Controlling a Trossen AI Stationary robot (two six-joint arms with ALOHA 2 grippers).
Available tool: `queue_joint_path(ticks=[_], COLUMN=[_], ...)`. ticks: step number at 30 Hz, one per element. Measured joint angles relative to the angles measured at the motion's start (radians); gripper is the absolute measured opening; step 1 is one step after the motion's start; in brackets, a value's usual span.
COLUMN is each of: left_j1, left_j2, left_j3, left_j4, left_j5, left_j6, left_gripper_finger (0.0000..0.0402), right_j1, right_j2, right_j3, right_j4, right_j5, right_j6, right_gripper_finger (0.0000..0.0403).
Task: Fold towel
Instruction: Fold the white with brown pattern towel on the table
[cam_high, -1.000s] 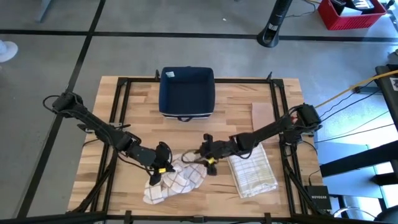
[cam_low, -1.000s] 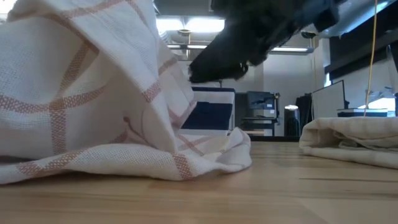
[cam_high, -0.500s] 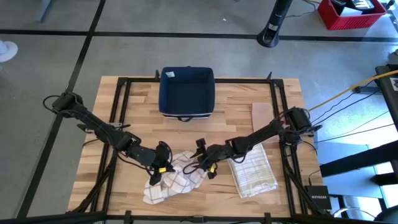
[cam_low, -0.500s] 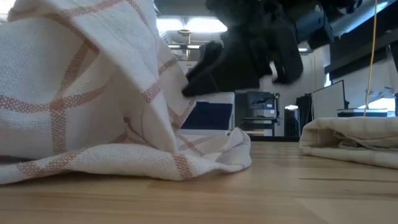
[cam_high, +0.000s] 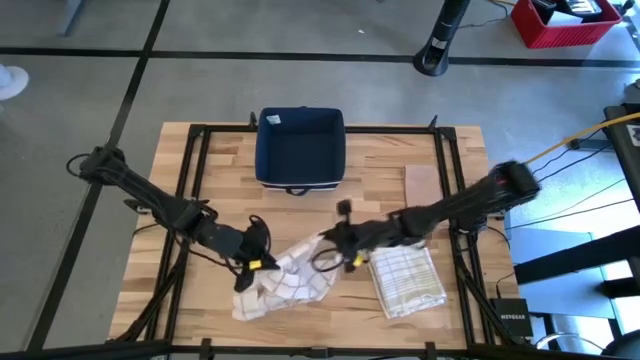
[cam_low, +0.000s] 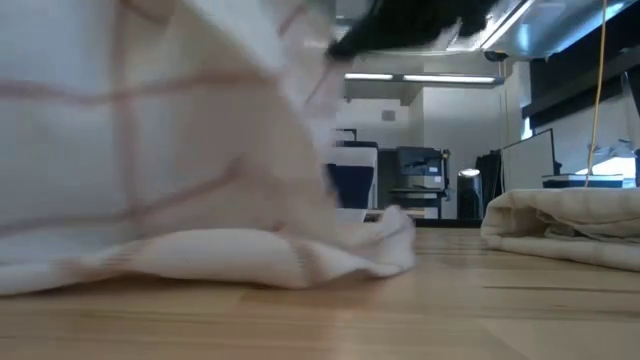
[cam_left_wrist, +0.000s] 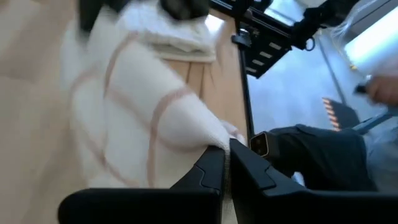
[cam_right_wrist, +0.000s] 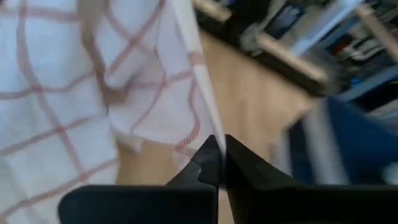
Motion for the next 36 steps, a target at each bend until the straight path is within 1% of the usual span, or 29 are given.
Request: queue_joint_path(ticks=[2,4,7,11,13,16,18,21,27,29,31,32,36], left_j1=[0.018,0.045,0.097,0.181,0.219,0.260,0.275,0.282,0.271,0.262,0.256,0.251,0.239], left_j2=[-0.015,-0.022,-0.026,-0.026,-0.026,-0.026,-0.026,-0.021,0.010,0.019,0.027,0.030,0.030], left_j3=[0.084,0.182,0.331,0.520,0.598,0.671,0.683,0.683,0.617,0.591,0.557,0.540,0.447], left_j4=[-0.129,-0.226,-0.332,-0.383,-0.380,-0.418,-0.475,-0.595,-0.808,-0.800,-0.867,-0.869,-0.857], left_j5=[-0.008,-0.025,-0.058,-0.061,-0.069,-0.085,-0.086,-0.085,-0.075,-0.059,-0.052,-0.052,-0.053], left_j6=[0.031,0.084,0.190,0.355,0.404,0.430,0.411,0.343,0.255,0.241,0.221,0.204,0.139], left_gripper_finger=[0.0005,0.0005,0.0005,0.0005,0.0005,0.0005,0.0005,0.0005,0.0005,0.0005,0.0005,0.0005,0.0005], right_j1=[0.013,0.030,0.051,0.057,0.052,0.029,0.020,0.022,0.022,0.023,0.023,0.024,0.024], right_j2=[-0.107,-0.206,-0.291,-0.300,-0.288,-0.267,-0.257,-0.252,-0.209,-0.187,-0.159,-0.149,-0.146], right_j3=[0.026,0.080,0.209,0.442,0.552,0.658,0.690,0.697,0.662,0.647,0.620,0.604,0.525], right_j4=[-0.095,-0.205,-0.382,-0.609,-0.681,-0.783,-0.843,-0.919,-1.084,-1.136,-1.222,-1.244,-1.258], right_j5=[0.047,0.097,0.182,0.285,0.300,0.299,0.296,0.277,0.277,0.266,0.254,0.245,0.200], right_j6=[-0.006,-0.004,0.003,0.030,0.059,0.105,0.154,0.210,0.316,0.372,0.437,0.472,0.543], right_gripper_finger=[0.0007,0.0009,0.0007,0.0007,0.0007,0.0004,0.0004,0.0004,0.0003,0.0003,0.0003,0.0003,0.0002])
